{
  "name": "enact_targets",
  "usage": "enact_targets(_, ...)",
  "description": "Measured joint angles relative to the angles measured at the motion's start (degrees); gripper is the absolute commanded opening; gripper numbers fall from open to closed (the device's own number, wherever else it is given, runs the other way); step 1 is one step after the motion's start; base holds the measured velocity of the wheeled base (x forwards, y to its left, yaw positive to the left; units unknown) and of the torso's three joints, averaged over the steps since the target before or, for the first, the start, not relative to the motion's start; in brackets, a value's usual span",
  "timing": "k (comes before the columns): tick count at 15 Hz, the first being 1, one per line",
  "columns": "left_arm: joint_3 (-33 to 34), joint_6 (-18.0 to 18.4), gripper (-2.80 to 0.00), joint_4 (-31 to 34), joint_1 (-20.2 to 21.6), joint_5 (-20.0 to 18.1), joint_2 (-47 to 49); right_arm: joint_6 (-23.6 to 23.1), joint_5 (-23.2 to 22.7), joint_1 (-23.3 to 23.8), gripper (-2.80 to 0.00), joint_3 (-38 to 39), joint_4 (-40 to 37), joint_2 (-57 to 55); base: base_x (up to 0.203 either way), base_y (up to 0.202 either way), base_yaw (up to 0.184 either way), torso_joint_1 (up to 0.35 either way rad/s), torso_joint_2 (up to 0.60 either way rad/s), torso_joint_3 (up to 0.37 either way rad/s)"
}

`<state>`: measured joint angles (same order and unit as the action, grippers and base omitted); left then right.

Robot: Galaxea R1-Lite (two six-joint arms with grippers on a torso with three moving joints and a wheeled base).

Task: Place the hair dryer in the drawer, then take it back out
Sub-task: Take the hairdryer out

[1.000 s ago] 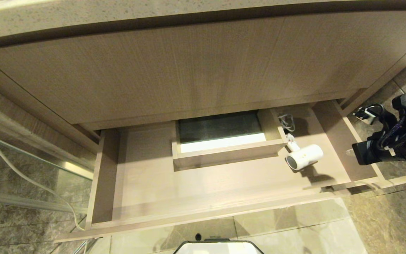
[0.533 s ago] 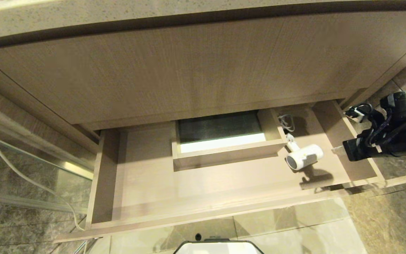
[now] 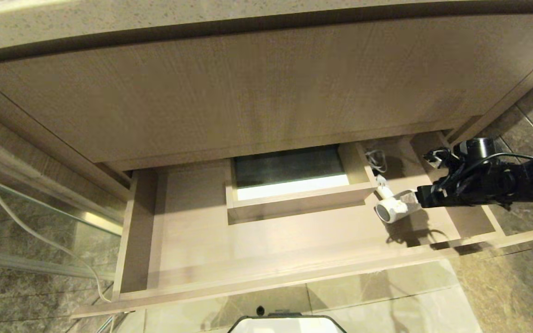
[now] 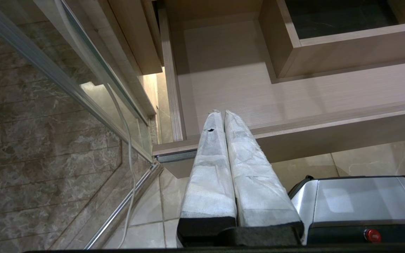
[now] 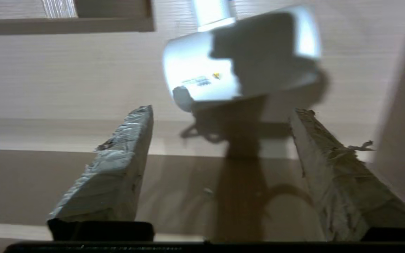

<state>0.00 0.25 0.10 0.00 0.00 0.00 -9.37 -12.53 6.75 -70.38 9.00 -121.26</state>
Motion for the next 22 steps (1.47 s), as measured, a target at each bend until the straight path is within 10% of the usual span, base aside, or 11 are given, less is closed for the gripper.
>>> enact_targets(22,0.00,0.02,-2.80,-0.02,0.00,-0.01,0.00,-4.05,-2.82,-1.41,0.00,-7.14,4.23,-9.72,0.000,0.000,0.000,0.000,0.00,0.000)
